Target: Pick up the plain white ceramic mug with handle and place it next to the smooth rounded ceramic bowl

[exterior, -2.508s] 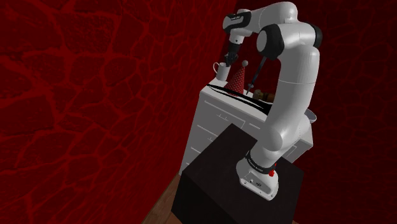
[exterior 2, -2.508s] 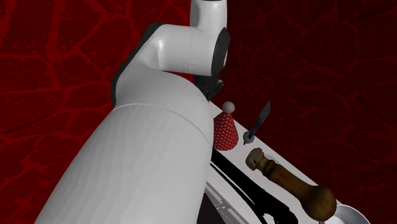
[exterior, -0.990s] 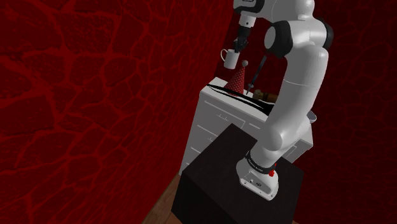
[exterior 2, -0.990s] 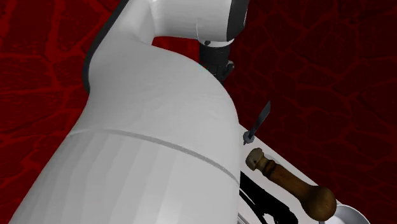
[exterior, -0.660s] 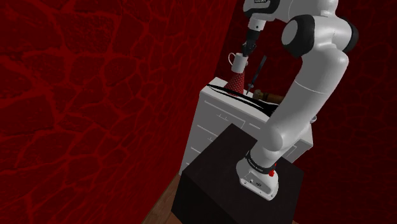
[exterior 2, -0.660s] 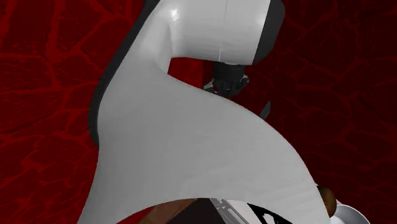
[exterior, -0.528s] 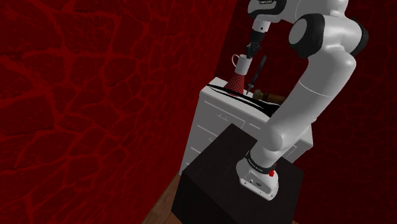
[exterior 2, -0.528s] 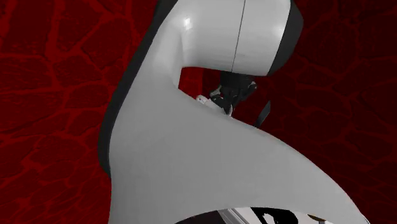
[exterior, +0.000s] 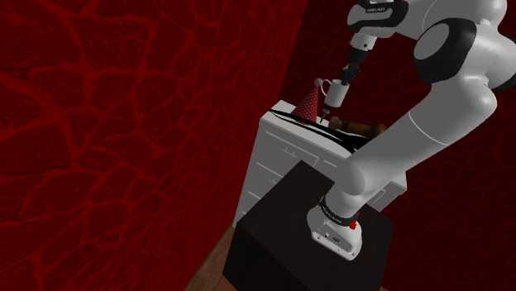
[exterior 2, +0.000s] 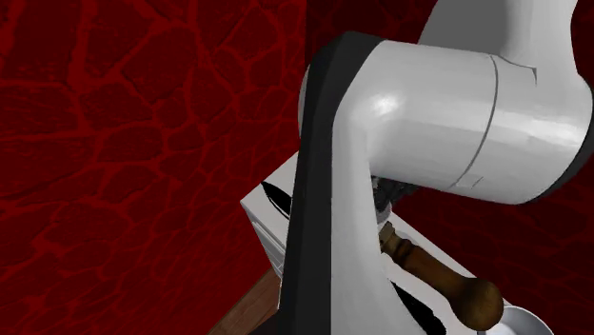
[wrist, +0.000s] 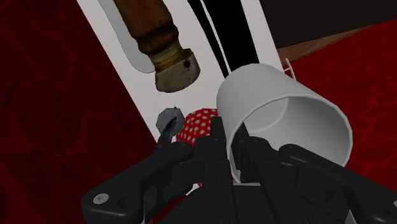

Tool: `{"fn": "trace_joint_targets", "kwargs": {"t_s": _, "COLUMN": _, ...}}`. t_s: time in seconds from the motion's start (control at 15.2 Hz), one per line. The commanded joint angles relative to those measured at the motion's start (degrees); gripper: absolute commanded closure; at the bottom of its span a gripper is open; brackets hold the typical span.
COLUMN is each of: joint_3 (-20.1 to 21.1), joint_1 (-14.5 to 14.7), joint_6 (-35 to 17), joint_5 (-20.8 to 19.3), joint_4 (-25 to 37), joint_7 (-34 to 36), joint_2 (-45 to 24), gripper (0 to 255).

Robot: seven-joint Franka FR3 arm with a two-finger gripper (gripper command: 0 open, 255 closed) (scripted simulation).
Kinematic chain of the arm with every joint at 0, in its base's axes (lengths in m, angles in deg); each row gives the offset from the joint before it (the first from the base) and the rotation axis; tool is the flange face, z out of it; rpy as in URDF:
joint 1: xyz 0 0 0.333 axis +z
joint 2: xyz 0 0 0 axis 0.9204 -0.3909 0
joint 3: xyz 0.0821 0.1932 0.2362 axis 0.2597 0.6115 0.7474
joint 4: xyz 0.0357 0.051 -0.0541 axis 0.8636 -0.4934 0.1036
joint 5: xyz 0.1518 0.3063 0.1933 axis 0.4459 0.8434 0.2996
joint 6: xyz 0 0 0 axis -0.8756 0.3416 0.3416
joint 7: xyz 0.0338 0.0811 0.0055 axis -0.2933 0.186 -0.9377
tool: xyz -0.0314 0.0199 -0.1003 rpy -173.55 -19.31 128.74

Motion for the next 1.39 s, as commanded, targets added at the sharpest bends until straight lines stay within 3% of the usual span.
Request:
{"fn": "trace_joint_targets", "kwargs": {"t_s": 0.0, "joint_3": -0.4, "joint_1": -1.1, "joint_6": -0.3, "joint_5": -2.2, "joint_4": -3.3, "joint_7": -0.7, "joint_2": 3.5, "gripper": 255}}
{"fn": "trace_joint_targets", "kwargs": {"t_s": 0.66, "joint_3": -3.5, "joint_1": -8.3, "joint_6": 1.9, "joint_5": -11.5, "joint_4": -12.2, "joint_7": -7.2, "joint_2": 17.3, "gripper": 255}}
{"fn": "trace_joint_targets", "kwargs": {"t_s": 1.32, "joint_3": -9.0, "joint_1": -15.7, "joint_6": 5.1, "joint_5": -19.8, "joint_4": -14.6, "joint_7": -17.4, "joint_2": 26.2, "gripper": 255}}
